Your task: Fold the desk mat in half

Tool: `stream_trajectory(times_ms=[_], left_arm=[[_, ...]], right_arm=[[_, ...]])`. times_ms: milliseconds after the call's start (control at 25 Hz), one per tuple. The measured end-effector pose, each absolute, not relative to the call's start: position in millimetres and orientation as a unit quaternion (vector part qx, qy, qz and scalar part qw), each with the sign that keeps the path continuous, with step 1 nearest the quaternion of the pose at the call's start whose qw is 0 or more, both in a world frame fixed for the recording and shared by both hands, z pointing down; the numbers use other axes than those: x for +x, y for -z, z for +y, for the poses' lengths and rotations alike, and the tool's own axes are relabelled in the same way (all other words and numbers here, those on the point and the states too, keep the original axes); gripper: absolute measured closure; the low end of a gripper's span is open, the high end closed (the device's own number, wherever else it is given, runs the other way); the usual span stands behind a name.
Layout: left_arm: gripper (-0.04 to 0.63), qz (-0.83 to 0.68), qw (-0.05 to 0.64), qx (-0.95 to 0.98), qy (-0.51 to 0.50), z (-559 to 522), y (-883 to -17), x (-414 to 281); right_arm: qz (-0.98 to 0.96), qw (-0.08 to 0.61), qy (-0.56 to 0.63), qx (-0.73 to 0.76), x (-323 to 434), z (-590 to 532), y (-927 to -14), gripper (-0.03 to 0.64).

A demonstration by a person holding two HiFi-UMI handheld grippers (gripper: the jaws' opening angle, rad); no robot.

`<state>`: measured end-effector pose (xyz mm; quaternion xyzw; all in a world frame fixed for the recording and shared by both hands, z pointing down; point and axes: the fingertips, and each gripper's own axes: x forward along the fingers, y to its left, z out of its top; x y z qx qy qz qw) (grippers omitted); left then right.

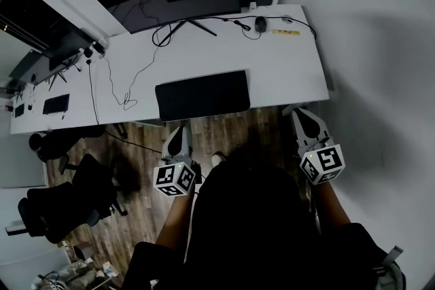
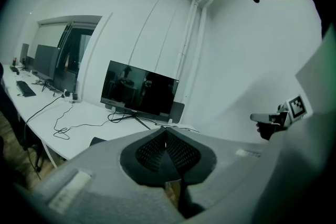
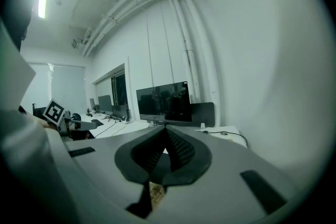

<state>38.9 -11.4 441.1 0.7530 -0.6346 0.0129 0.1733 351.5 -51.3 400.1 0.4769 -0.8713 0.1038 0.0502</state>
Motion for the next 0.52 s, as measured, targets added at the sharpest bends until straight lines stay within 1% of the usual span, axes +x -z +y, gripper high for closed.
stream_trajectory(times_ms=[320,520], left_arm=[[0.574,-0.642,0.160,0.749,-0.024,22,-448,65],[0.574,-0.641,0.168,0.748,-0.024,34,-454,85]], right_arm=[[-0.879,0.042,-0.102,0.464,365,-28,-413,0.617],[-0.880,0.035,-0.097,0.463,379,-23,-409,0.617]])
